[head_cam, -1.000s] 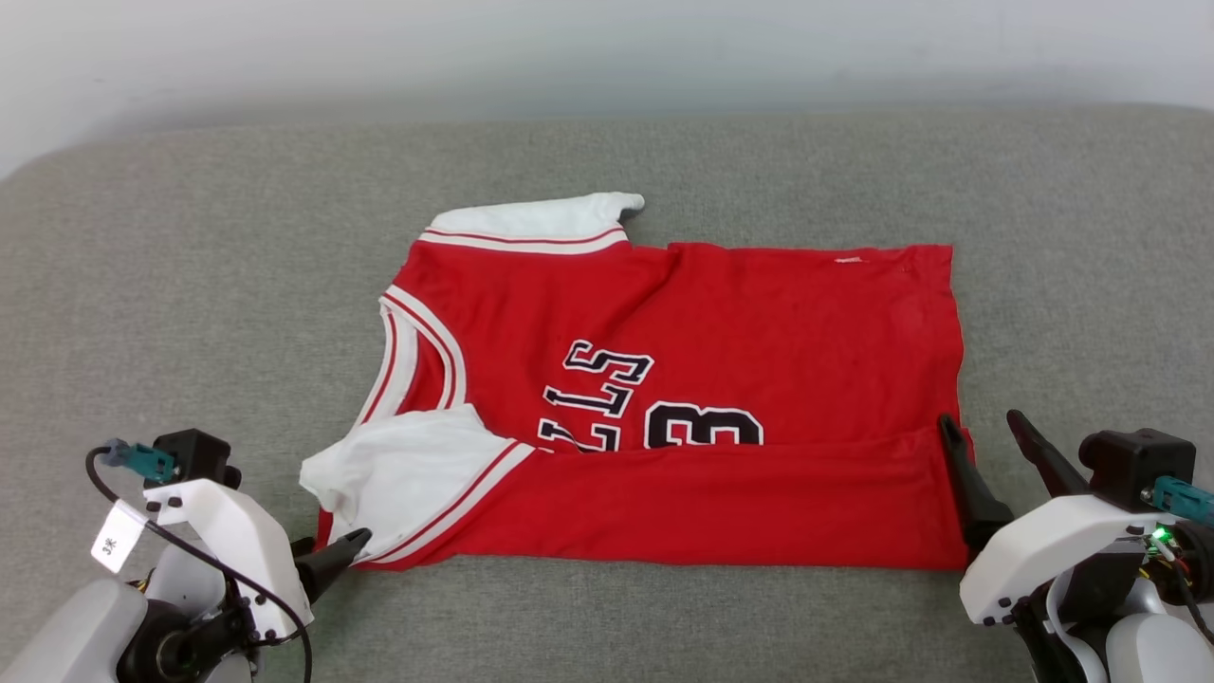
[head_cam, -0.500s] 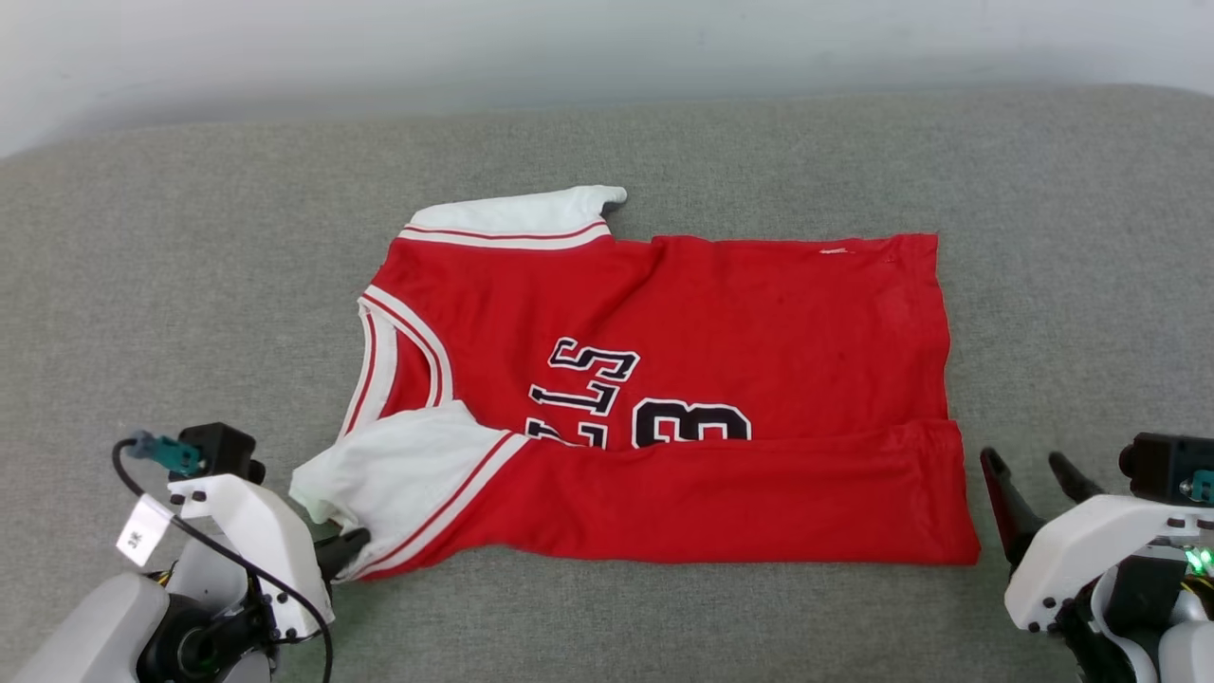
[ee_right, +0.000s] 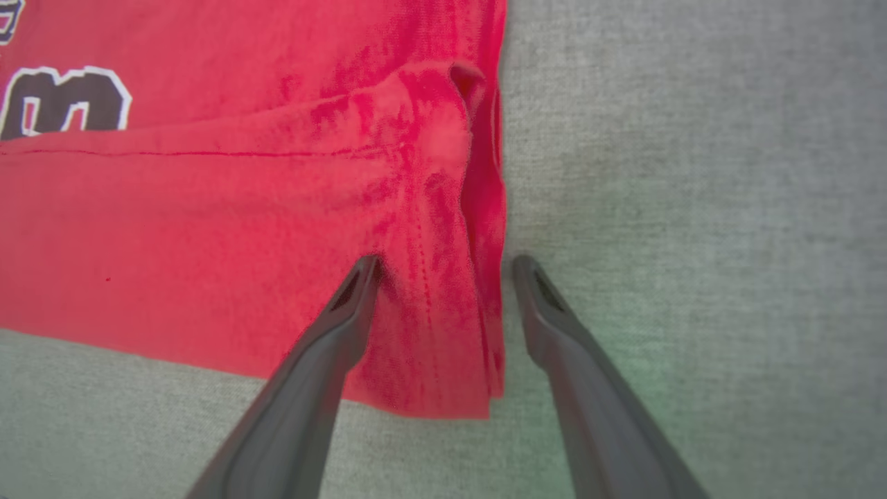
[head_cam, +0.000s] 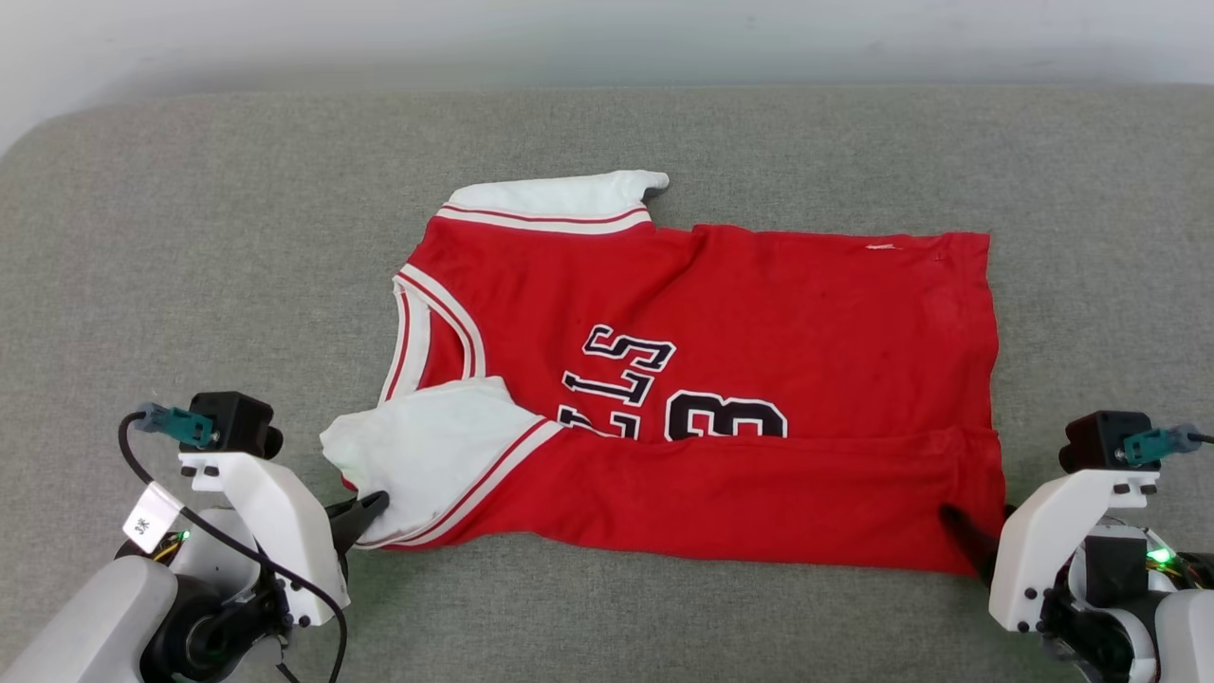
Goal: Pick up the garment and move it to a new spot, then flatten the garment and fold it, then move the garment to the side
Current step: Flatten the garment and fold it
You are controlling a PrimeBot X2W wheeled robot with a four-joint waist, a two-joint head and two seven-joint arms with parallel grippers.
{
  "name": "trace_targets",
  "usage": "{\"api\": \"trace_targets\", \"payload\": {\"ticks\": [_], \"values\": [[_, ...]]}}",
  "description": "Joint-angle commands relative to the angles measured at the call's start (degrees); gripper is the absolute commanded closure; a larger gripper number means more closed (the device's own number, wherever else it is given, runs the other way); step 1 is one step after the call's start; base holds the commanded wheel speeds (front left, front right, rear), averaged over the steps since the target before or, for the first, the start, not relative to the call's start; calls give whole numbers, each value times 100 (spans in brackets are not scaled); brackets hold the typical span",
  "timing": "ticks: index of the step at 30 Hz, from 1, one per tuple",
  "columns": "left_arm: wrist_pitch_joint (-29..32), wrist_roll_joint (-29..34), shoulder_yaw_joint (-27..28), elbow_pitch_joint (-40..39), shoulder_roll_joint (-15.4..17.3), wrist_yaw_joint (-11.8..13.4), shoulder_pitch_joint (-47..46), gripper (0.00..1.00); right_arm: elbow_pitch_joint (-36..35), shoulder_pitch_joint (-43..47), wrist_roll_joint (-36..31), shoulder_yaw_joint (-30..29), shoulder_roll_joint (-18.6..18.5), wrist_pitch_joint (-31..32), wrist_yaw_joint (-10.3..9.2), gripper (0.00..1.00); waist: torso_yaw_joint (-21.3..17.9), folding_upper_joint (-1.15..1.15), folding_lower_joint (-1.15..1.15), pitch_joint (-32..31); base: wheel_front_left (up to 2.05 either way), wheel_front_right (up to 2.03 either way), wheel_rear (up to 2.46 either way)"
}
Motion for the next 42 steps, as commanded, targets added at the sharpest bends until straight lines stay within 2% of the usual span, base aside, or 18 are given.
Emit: {"api": "trace_targets", "payload": {"ticks": [1,2,3,4,16,23,29,37,42], "values": [[-36,6,0,-21,-30,3,-38,100,237,-16,70,72,23,208,-3,0,40,0,0,60,0,0,0],[-44,8,-8,-17,-41,-4,-35,100,326,7,112,96,57,323,-3,11,49,0,0,73,0,0,0],[-56,8,-9,-10,-49,-15,-33,100,386,18,176,109,100,404,-3,70,55,0,0,85,0,0,0],[-63,10,-11,1,-57,-23,-28,100,434,13,214,118,131,480,-2,100,60,0,0,94,0,0,0],[-421,110,-23,125,-141,-160,117,100,-19,-97,209,168,-111,263,-3,100,65,0,0,-278,0,0,0],[-512,57,-83,186,-230,-77,400,100,-31,194,329,230,-216,290,-3,100,118,0,0,-755,0,0,0],[-575,-73,-22,69,-158,145,879,100,-188,585,509,304,-308,429,-3,100,218,0,0,-1181,0,0,0],[-621,-254,108,-361,95,588,1739,100,-691,1282,703,291,-323,751,-3,100,328,0,0,-1409,0,0,0],[-684,-307,78,-428,54,677,2035,100,-856,1598,695,201,-235,688,-3,100,345,0,0,-1400,0,0,0]]}}
